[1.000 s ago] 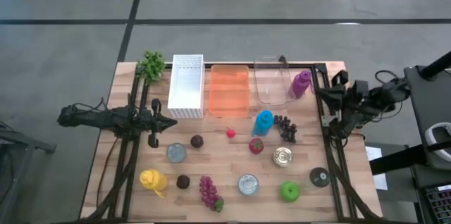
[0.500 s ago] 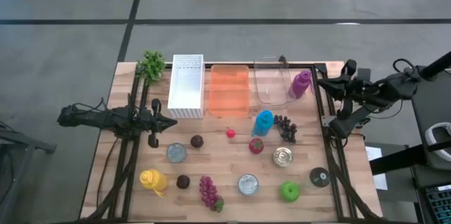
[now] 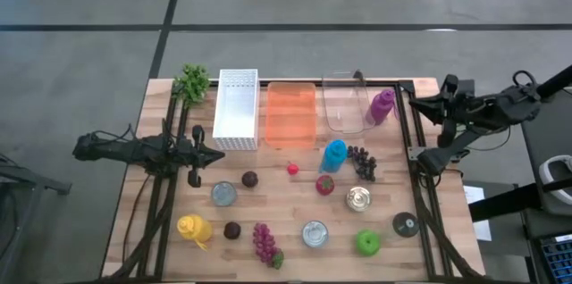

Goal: Pick & Place Food Item
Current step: Put the left blue tuna can into the white bin

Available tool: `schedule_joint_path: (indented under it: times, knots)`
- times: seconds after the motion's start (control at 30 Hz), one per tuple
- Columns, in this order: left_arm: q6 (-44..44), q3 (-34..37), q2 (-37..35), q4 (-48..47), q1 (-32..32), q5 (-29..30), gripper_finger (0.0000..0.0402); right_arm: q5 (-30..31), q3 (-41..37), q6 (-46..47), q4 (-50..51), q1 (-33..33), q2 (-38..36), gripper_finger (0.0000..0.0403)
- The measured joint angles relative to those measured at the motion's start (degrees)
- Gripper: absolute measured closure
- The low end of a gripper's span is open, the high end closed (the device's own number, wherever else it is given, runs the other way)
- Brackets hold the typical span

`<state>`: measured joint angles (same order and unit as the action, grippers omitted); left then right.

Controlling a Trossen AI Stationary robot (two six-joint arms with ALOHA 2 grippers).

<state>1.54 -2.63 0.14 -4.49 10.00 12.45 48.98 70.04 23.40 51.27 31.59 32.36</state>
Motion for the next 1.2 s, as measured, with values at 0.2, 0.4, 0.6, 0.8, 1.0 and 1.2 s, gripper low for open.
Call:
schedule_joint_path:
  times: [0.2, 0.4, 0.6, 0.8, 1.0, 1.2]
  knots:
    - [0.0, 0.0, 0.0, 0.0, 0.0, 0.0, 0.0378, 0.9, -0.1, 1.2, 1.3, 0.0, 1.9, 0.0394]
    - [0.4, 0.0, 0.0, 0.1, 0.0, 0.0, 0.0378, 6.8, -0.4, 3.3, 1.7, 0.0, 5.9, 0.0394]
    - [11.2, 0.1, 0.0, 0.9, 0.0, 0.0, 0.0378, 9.5, -0.6, 13.4, 3.3, -1.8, 10.0, 0.0394]
    - [13.3, 0.1, 0.0, 2.3, 0.0, 0.2, 0.0378, 7.8, -1.1, 26.1, 9.4, -5.2, 14.3, 0.0394]
    - [11.5, -3.6, 0.6, 2.8, 0.0, 3.4, 0.0378, 4.1, -1.7, 34.3, 13.1, -9.3, 18.1, 0.0394]
    - [6.7, -10.3, 6.8, 2.2, 0.0, 7.7, 0.0378, -3.0, -1.6, 38.5, 13.3, -14.8, 20.7, 0.0394]
